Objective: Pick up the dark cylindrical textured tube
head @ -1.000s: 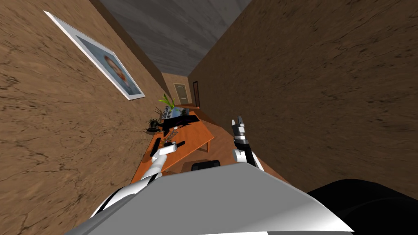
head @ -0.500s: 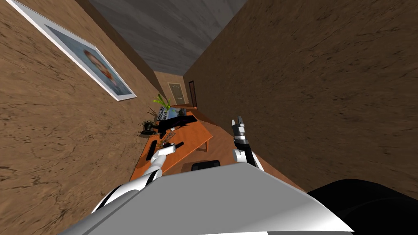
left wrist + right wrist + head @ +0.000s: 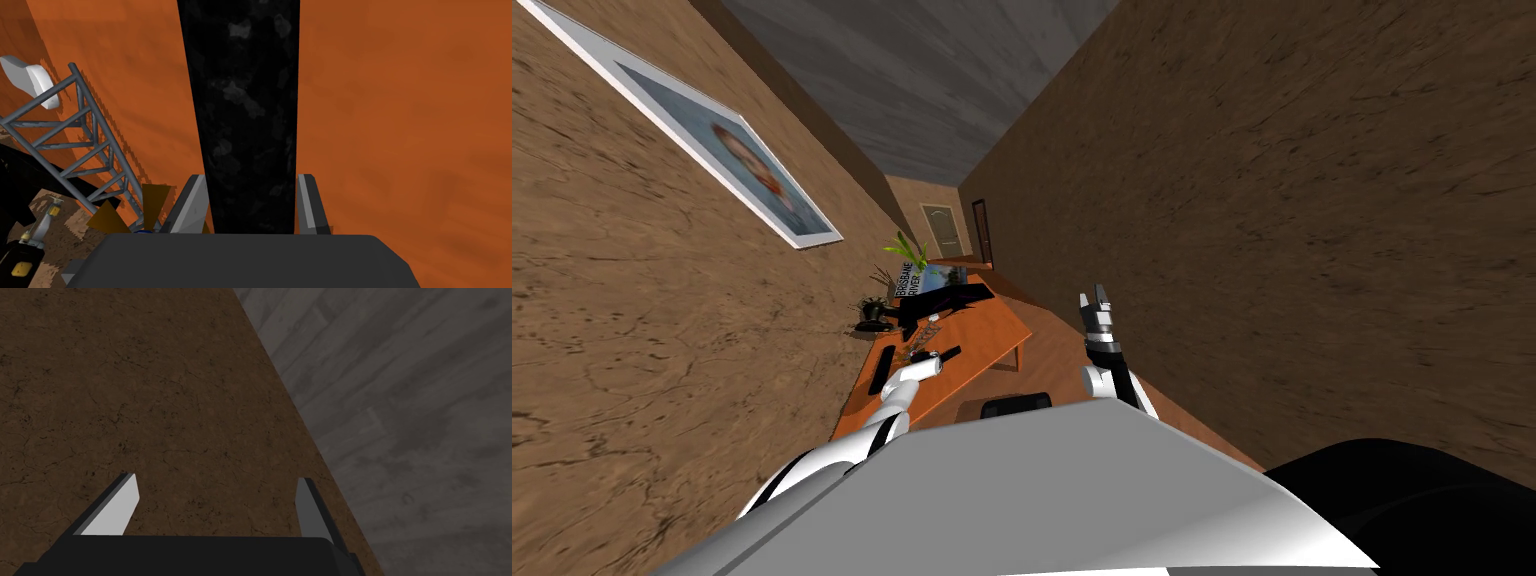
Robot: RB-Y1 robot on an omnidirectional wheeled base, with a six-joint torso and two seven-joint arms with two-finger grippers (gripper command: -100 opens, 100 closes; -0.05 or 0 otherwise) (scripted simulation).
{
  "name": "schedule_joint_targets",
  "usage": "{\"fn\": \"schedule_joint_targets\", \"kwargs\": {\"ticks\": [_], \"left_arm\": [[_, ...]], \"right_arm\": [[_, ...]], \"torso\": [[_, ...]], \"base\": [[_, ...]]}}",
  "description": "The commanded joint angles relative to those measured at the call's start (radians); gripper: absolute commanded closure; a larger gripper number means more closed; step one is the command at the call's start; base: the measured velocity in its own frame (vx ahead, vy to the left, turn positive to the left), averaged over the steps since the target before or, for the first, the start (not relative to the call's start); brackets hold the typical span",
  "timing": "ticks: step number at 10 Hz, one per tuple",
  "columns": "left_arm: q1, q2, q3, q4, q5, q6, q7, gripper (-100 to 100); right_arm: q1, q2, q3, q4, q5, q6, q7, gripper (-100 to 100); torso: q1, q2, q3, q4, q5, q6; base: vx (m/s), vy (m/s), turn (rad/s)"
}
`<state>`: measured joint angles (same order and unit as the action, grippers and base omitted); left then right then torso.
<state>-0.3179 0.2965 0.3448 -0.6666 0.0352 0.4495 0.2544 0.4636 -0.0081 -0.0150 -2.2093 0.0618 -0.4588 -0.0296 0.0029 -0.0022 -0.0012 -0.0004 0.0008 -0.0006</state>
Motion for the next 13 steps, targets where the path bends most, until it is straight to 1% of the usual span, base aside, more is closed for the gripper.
{"fn": "schedule_joint_targets", "kwargs": {"ticks": [1,2,3,4,11,12,13], "left_arm": [[0.0,0.0,0.0,0.0,0.0,0.0,0.0,100],[0.0,0.0,0.0,0.0,0.0,0.0,0.0,100],[0.0,0.0,0.0,0.0,0.0,0.0,0.0,0],[0.017,-0.006,-0.01,-0.047,0.009,0.025,-0.012,100],[0.058,-0.025,-0.061,-0.189,0.06,0.109,-0.075,100],[0.059,-0.024,-0.057,-0.183,0.057,0.103,-0.069,100],[0.06,-0.024,-0.058,-0.186,0.058,0.105,-0.072,0]], "right_arm": [[0.0,0.0,0.0,0.0,0.0,0.0,0.0,0],[0.0,0.0,0.0,0.0,0.0,0.0,0.0,0],[0.0,0.0,0.0,0.0,0.0,0.0,0.0,0],[0.0,0.0,0.0,0.0,0.0,0.0,0.0,0],[0.0,0.0,0.0,0.0,0.0,0.0,0.0,0],[0.0,0.0,0.0,0.0,0.0,0.0,0.0,0],[0.0,0.0,0.0,0.0,0.0,0.0,0.0,0]], "torso": [[0.0,0.0,0.0,0.0,0.0,0.0],[0.0,0.0,0.0,0.0,0.0,0.0],[0.0,0.0,0.0,0.0,0.0,0.0],[0.0,0.0,0.0,0.0,0.0,0.0],[-0.003,0.001,0.001,0.001,-0.002,-0.001],[-0.003,0.001,0.001,0.001,-0.002,-0.001],[-0.002,0.001,0.001,0.001,-0.002,0.0]], "base": [[0.0,0.0,0.0],[0.0,0.0,0.0],[0.0,0.0,0.0],[0.022,-0.013,0.158],[0.024,-0.028,0.13],[0.01,-0.012,0.029],[0.0,0.0,0.0]]}}
